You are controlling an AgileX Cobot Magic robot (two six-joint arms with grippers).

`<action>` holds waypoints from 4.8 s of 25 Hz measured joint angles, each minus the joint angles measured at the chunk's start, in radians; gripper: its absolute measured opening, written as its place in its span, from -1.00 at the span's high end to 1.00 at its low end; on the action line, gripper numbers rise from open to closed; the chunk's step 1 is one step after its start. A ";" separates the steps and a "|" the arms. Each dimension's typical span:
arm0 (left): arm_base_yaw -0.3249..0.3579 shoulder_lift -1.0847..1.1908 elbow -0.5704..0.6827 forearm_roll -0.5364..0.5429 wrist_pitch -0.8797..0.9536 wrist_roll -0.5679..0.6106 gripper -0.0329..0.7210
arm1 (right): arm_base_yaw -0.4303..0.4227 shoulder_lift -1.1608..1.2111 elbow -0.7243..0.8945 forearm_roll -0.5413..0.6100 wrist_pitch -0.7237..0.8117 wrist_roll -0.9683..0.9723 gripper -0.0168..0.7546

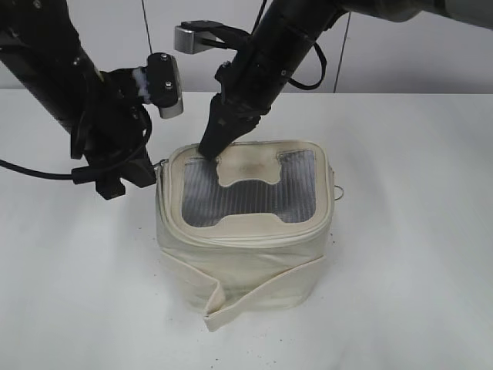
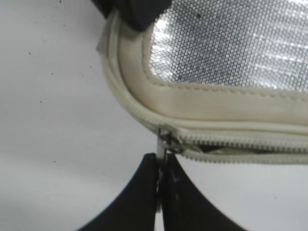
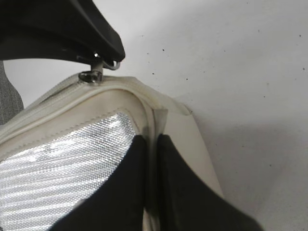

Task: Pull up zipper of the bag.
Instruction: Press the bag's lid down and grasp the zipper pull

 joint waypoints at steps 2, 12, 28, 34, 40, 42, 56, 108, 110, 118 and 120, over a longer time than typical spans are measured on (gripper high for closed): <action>0.000 -0.001 0.000 0.000 0.015 -0.041 0.92 | 0.000 0.000 0.000 0.000 0.000 0.001 0.86; 0.000 -0.045 -0.003 -0.015 0.132 -0.244 0.92 | 0.007 0.006 -0.027 -0.004 0.002 0.060 0.86; 0.011 -0.052 -0.004 -0.262 0.219 -0.382 0.92 | 0.008 0.015 -0.074 -0.008 0.003 0.085 0.86; 0.011 -0.053 -0.004 -0.250 0.266 -0.442 0.92 | 0.009 0.017 -0.079 -0.007 0.003 0.097 0.86; 0.005 -0.115 -0.004 -0.144 0.292 -0.581 0.92 | -0.014 0.029 -0.123 -0.011 0.003 0.148 0.86; 0.004 -0.133 -0.004 -0.138 0.293 -0.605 0.92 | -0.024 0.031 -0.141 -0.013 0.003 0.162 0.87; -0.146 -0.143 0.142 -0.312 0.157 -0.634 0.92 | -0.034 0.031 -0.162 -0.052 0.003 0.196 0.88; -0.465 -0.049 0.095 -0.350 -0.395 -0.981 0.92 | -0.044 0.033 -0.170 -0.122 0.003 0.211 0.88; -0.465 -0.049 0.095 -0.349 -0.396 -0.977 0.92 | -0.045 0.033 -0.170 -0.122 0.003 0.211 0.88; -0.485 -0.040 0.095 -0.400 -0.465 -0.839 0.91 | -0.046 0.033 -0.170 -0.133 0.003 0.210 0.88; -0.487 -0.030 0.095 -0.409 -0.475 -0.831 0.91 | -0.046 0.033 -0.170 -0.136 0.003 0.209 0.88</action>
